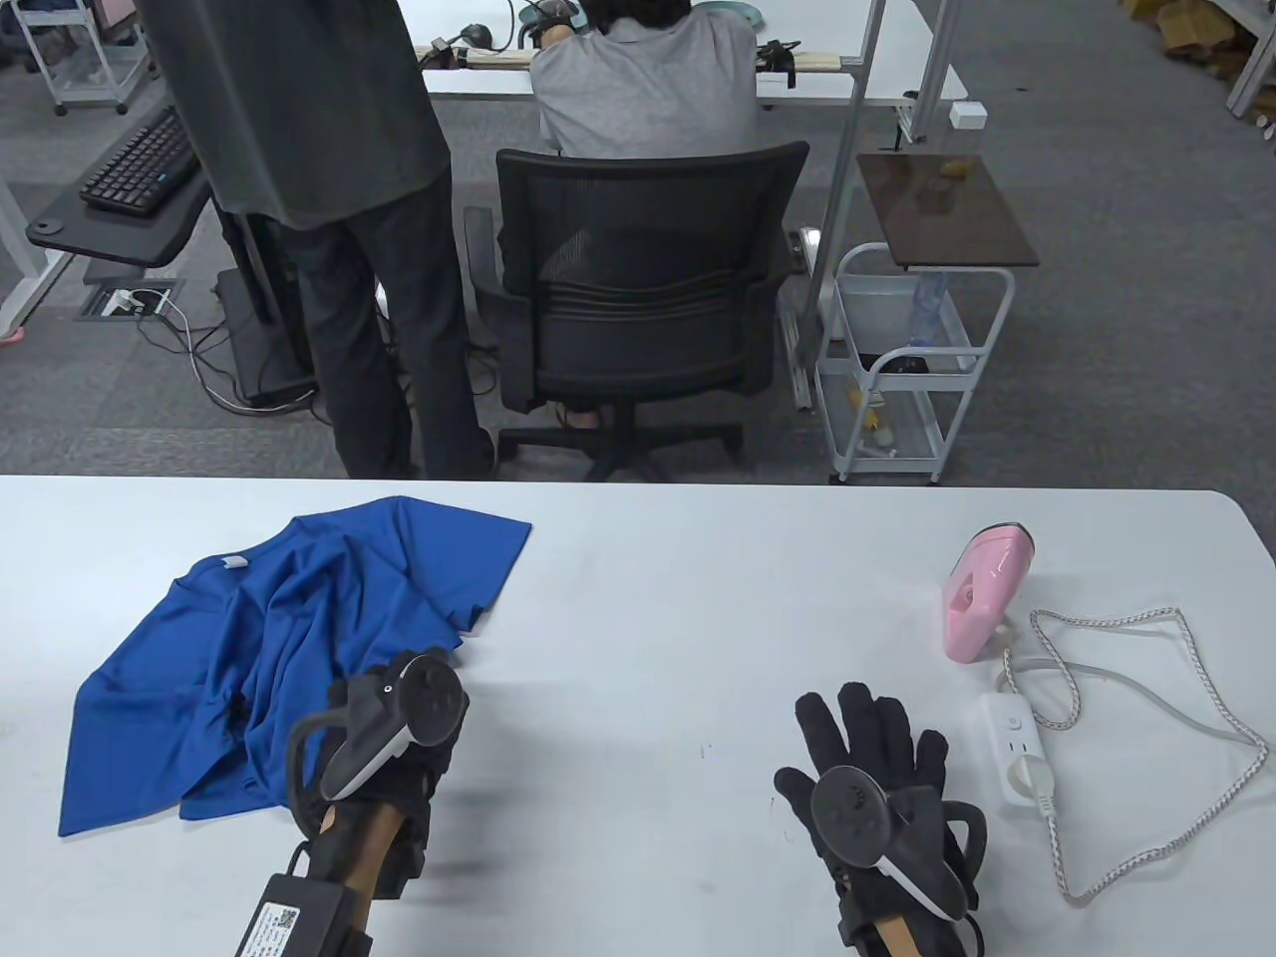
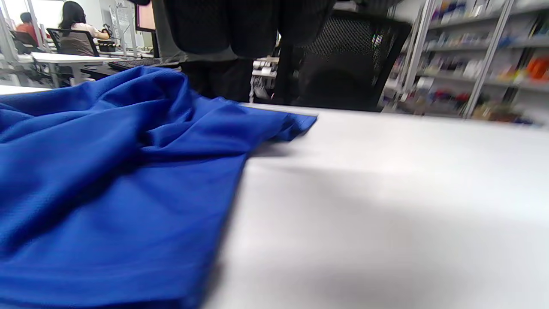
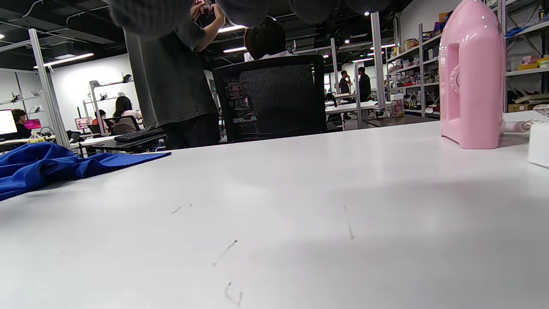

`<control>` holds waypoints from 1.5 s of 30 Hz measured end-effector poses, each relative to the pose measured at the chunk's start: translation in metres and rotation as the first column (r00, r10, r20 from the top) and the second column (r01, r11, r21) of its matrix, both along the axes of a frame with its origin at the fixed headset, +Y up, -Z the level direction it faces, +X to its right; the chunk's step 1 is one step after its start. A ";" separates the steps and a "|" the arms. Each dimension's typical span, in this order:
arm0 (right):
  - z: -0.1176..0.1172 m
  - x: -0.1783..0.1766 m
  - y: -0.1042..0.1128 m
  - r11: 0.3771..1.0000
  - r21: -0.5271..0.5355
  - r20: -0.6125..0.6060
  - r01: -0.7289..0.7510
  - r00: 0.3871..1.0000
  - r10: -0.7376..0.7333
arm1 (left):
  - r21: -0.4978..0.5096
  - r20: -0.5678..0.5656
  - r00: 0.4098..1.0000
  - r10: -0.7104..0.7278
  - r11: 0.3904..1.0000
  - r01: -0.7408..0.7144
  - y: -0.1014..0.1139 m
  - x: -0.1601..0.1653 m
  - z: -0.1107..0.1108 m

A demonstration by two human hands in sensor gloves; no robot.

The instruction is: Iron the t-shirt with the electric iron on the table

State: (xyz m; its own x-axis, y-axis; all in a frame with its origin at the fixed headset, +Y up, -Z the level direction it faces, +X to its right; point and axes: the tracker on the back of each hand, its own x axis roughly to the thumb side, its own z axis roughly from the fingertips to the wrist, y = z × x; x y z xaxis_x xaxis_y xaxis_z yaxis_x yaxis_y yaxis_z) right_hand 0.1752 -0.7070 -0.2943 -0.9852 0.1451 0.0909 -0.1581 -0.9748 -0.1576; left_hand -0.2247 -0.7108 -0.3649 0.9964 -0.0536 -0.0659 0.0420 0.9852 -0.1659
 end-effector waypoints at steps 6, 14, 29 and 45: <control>0.000 0.001 0.000 1.000 -0.002 0.003 -0.007 1.000 0.007 | -0.151 -0.017 0.985 -0.169 0.975 0.165 -0.041 -0.002 -0.005; 0.000 0.000 -0.001 1.000 -0.003 0.005 -0.014 1.000 0.014 | -0.079 0.003 0.996 -0.090 0.993 0.090 -0.048 0.013 0.001; -0.004 -0.004 -0.011 0.998 -0.046 0.000 -0.042 0.999 0.042 | -0.237 0.190 0.939 0.287 0.941 -0.240 -0.044 0.095 0.001; -0.009 -0.012 -0.024 0.993 -0.111 -0.071 -0.028 0.997 0.020 | -0.375 0.421 0.736 0.529 0.841 -0.390 -0.052 0.205 0.011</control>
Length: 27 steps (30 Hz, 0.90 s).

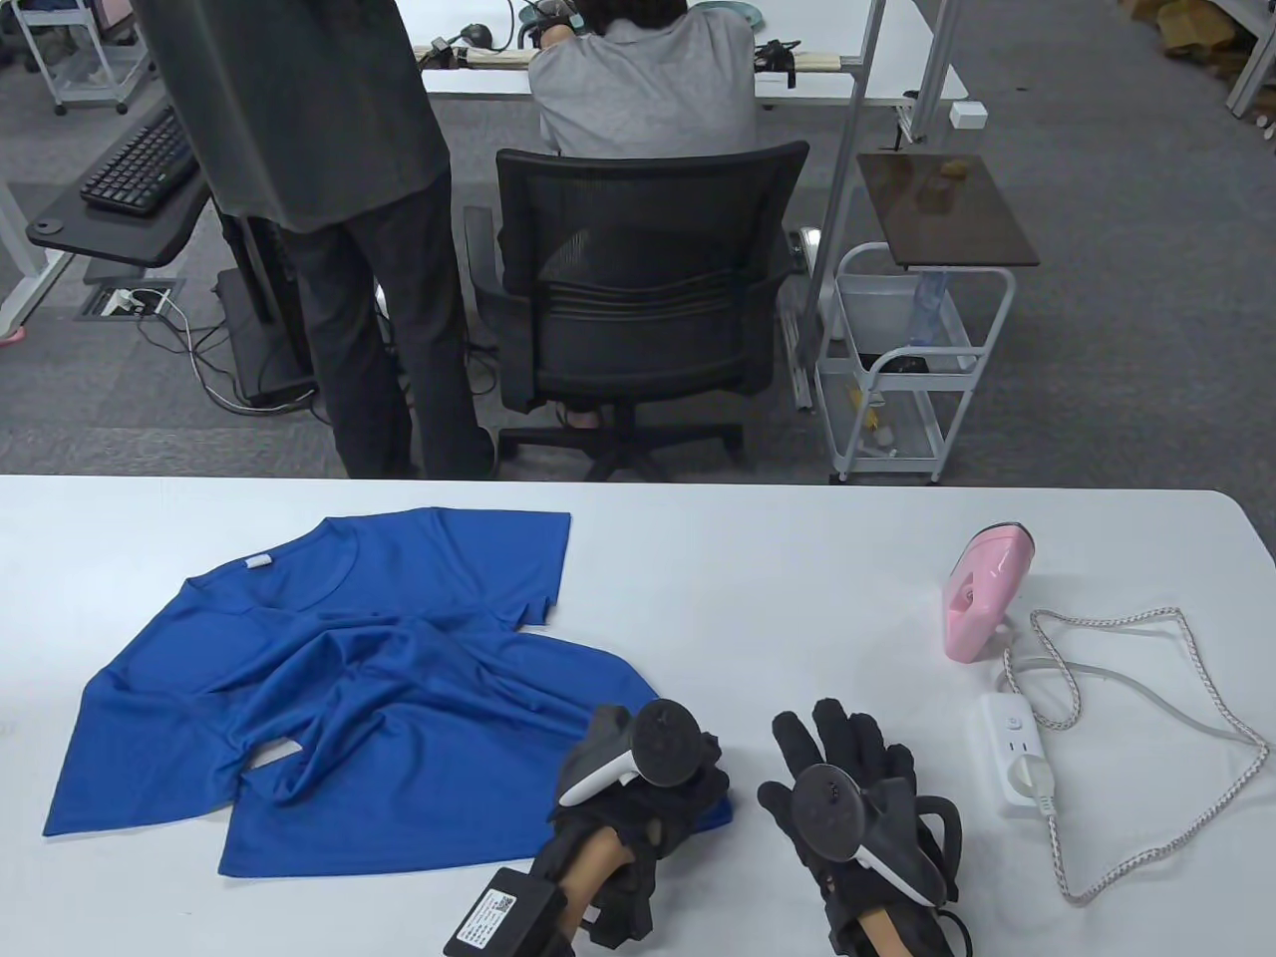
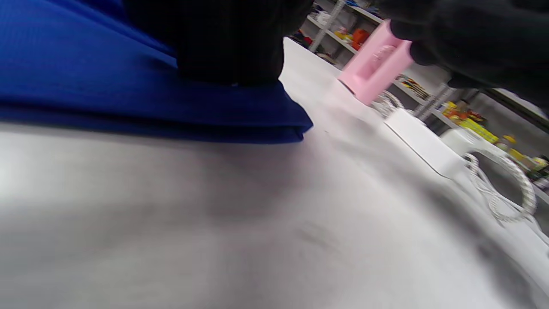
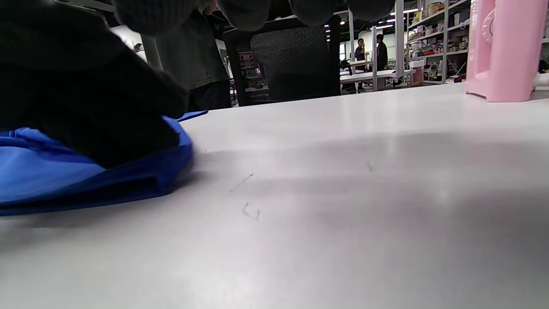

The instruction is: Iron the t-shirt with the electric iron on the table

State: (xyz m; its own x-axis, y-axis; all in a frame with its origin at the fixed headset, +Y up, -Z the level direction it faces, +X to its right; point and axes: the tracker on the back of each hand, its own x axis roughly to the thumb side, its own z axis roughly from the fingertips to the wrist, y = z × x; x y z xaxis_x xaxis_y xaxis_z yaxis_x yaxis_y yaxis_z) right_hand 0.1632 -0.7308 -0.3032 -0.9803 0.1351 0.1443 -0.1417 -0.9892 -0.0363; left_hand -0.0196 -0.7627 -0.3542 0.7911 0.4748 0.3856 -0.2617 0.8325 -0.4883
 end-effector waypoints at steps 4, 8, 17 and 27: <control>-0.002 -0.006 -0.003 1.000 -0.007 -0.037 -0.007 0.999 0.006 | 0.108 0.004 0.999 -0.053 0.993 0.052 0.007 -0.008 0.002; -0.005 -0.025 -0.014 0.999 -0.048 -0.171 -0.006 0.985 -0.002 | 0.202 -0.049 0.990 -0.134 0.969 0.141 0.024 -0.041 0.004; -0.010 -0.065 -0.044 0.967 -0.194 -0.347 -0.168 0.933 0.092 | 0.239 -0.272 0.910 -0.311 0.895 0.377 0.021 -0.147 0.027; -0.015 -0.048 -0.042 0.950 -0.248 -0.290 -0.189 0.950 0.113 | 0.201 -0.377 0.872 -0.313 0.891 0.406 0.017 -0.188 0.037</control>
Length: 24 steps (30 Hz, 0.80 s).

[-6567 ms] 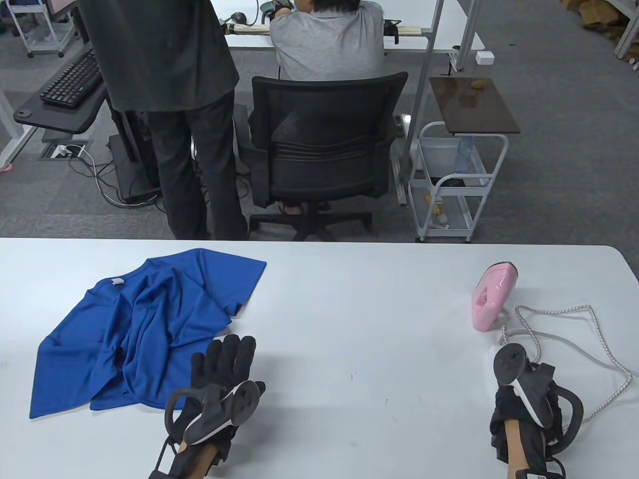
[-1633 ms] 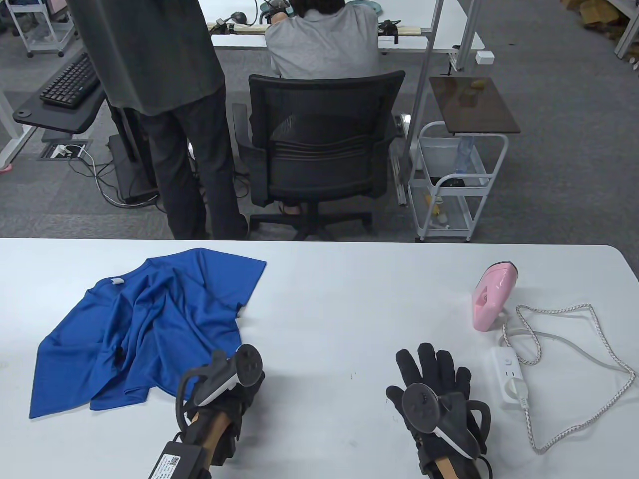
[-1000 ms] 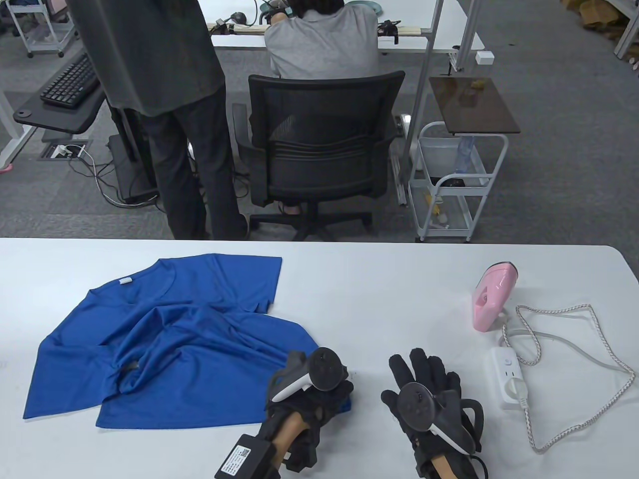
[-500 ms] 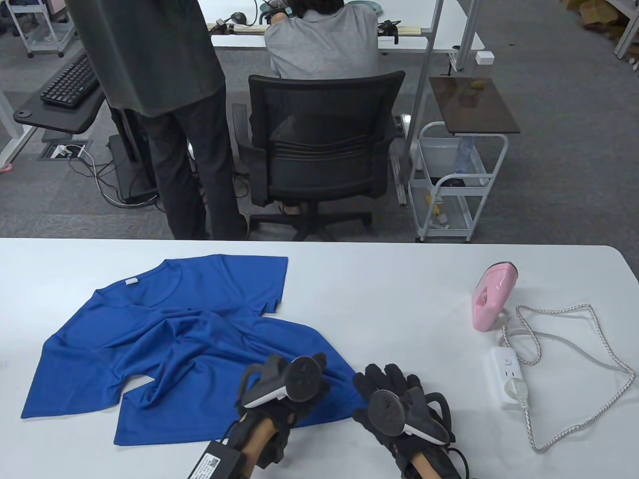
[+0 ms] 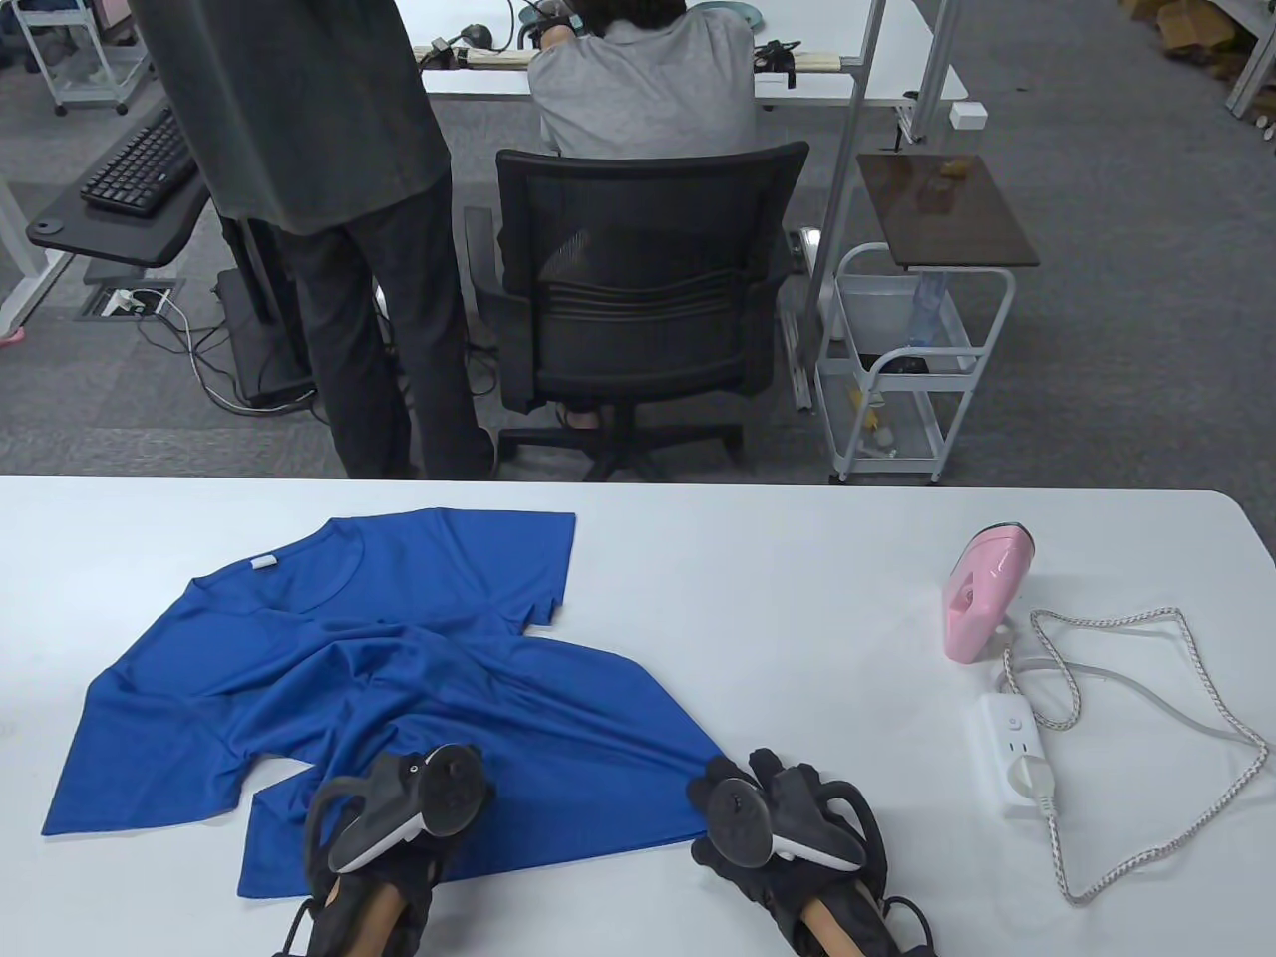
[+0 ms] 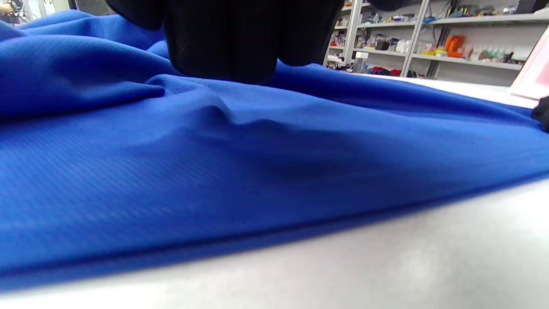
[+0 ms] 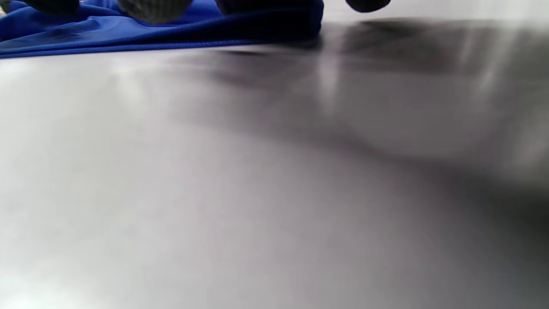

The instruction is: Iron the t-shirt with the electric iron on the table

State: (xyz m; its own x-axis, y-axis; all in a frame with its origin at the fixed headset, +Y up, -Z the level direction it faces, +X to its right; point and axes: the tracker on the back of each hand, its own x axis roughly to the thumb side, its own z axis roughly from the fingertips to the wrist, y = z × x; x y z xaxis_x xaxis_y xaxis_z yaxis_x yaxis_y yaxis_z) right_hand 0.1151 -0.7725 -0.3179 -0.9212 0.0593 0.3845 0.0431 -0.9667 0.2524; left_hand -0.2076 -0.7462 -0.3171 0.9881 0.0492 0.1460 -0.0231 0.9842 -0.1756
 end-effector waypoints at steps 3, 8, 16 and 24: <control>-0.003 0.011 0.005 1.000 0.009 0.059 0.000 0.998 -0.001 | -0.005 0.010 1.000 -0.020 1.000 0.020 -0.002 0.002 0.001; -0.009 0.038 0.011 1.000 0.027 0.211 0.005 0.977 -0.011 | -0.031 0.035 0.999 -0.022 0.999 0.023 -0.007 0.007 0.002; -0.017 0.072 0.018 0.995 0.017 0.436 -0.100 0.896 0.083 | -0.107 0.209 0.978 -0.002 0.994 0.025 -0.017 0.041 0.009; -0.018 0.098 0.023 0.994 -0.062 0.545 -0.086 0.832 0.106 | -0.092 0.295 0.954 -0.053 0.992 0.084 -0.017 0.072 0.018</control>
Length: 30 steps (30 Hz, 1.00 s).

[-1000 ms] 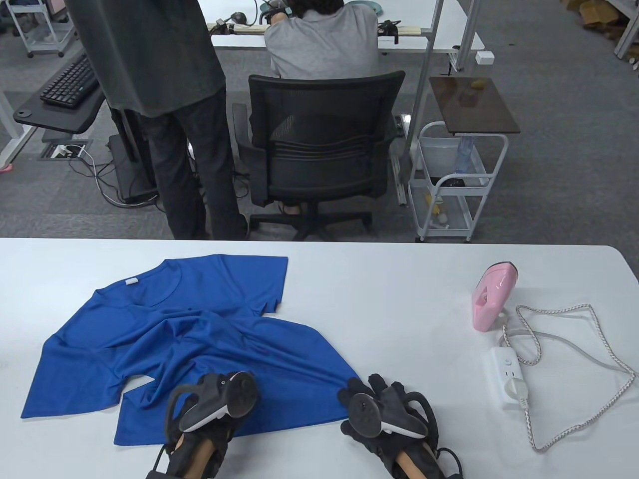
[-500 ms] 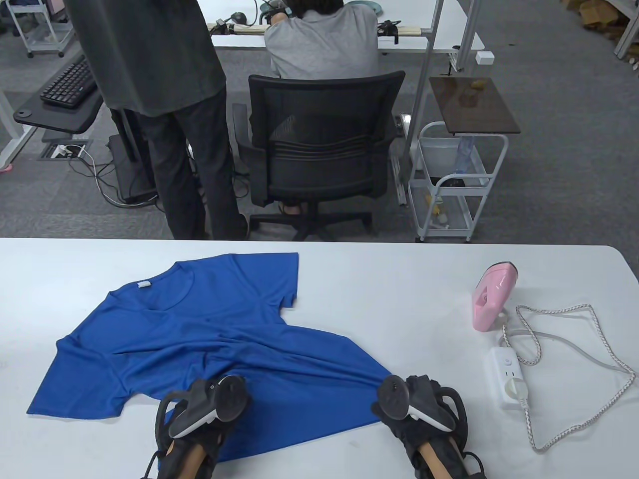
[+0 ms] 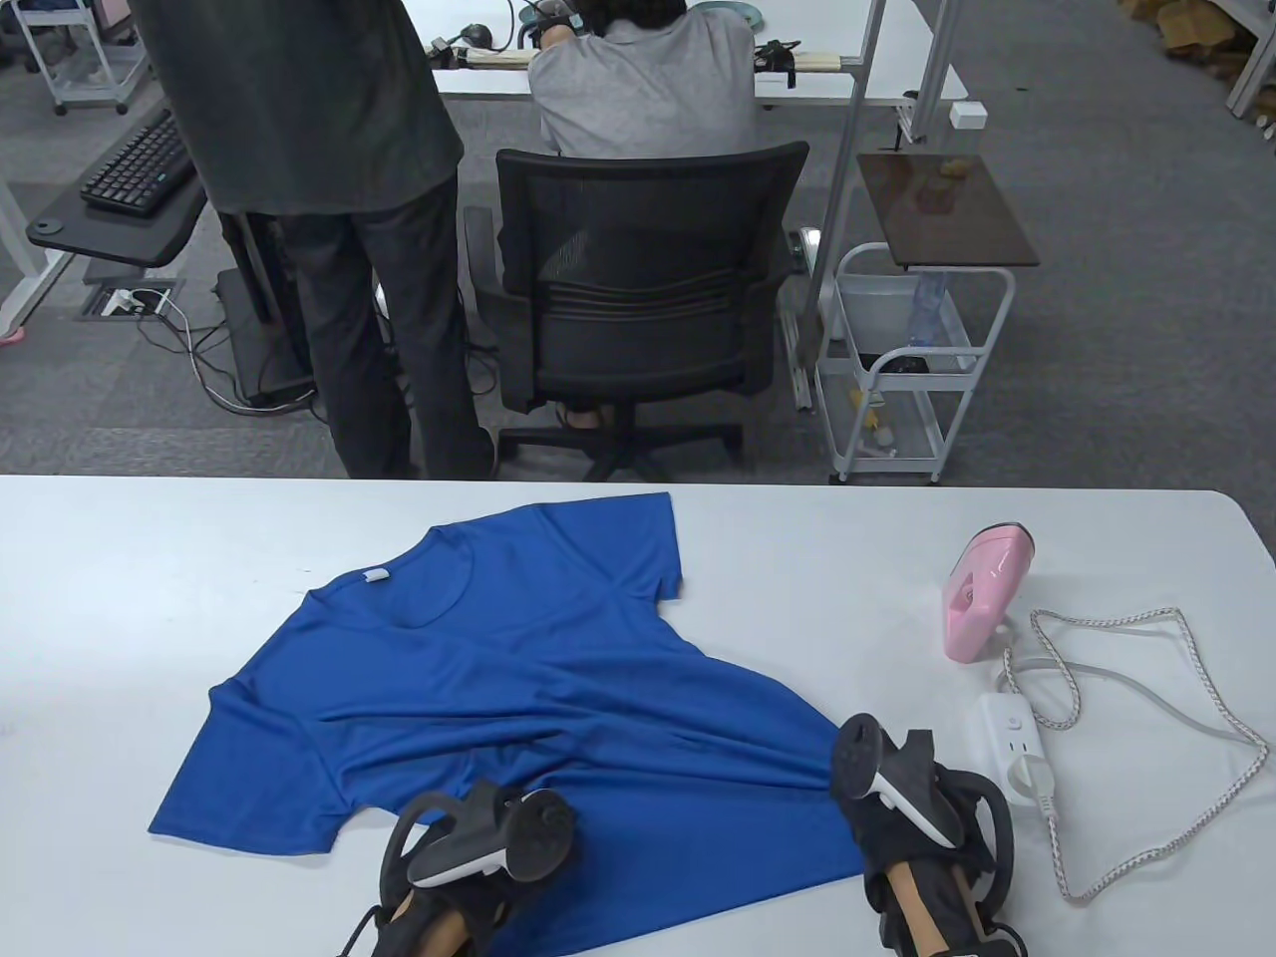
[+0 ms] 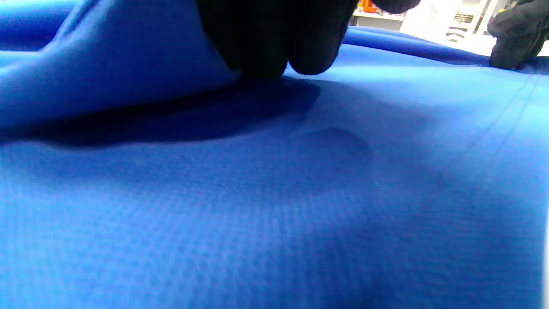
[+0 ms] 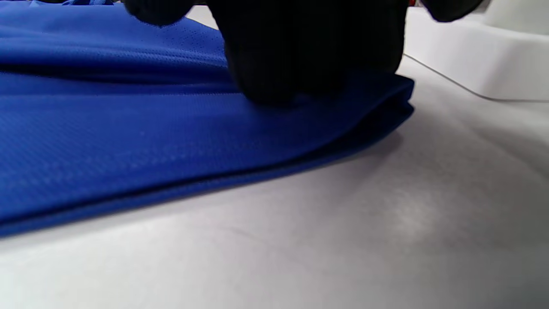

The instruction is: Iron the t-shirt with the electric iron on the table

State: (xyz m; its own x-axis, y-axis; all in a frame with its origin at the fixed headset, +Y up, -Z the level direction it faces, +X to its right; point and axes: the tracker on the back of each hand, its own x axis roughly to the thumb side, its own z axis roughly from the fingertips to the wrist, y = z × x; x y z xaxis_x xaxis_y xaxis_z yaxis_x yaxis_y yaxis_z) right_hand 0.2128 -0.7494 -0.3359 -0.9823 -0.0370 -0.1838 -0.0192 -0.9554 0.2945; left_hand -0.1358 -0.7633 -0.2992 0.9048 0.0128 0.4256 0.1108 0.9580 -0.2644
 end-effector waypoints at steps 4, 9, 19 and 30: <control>0.001 -0.005 0.011 1.000 0.028 -0.015 0.013 1.000 -0.013 | 0.043 0.011 0.999 -0.035 0.998 0.034 0.001 0.003 -0.002; -0.014 -0.037 0.046 0.974 0.207 -0.115 0.091 0.991 -0.068 | 0.045 0.018 0.999 -0.034 0.998 0.033 0.000 0.003 -0.004; -0.114 -0.120 0.039 0.967 0.091 -0.196 0.238 0.956 -0.217 | 0.049 0.012 0.999 -0.037 0.998 0.036 0.001 0.002 -0.004; -0.174 -0.212 -0.023 0.993 -0.080 -0.378 0.090 0.919 -0.114 | 0.036 -0.001 1.000 0.004 0.999 -0.004 0.000 -0.003 -0.004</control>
State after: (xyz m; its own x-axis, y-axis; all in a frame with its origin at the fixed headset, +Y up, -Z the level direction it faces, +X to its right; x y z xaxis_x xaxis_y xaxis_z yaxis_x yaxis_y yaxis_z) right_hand 0.0006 -0.7722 -0.5101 -0.9765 0.0681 0.2047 0.0092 -0.9348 0.3549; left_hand -0.1388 -0.7634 -0.3035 0.9052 0.0011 0.4250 0.1066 0.9674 -0.2297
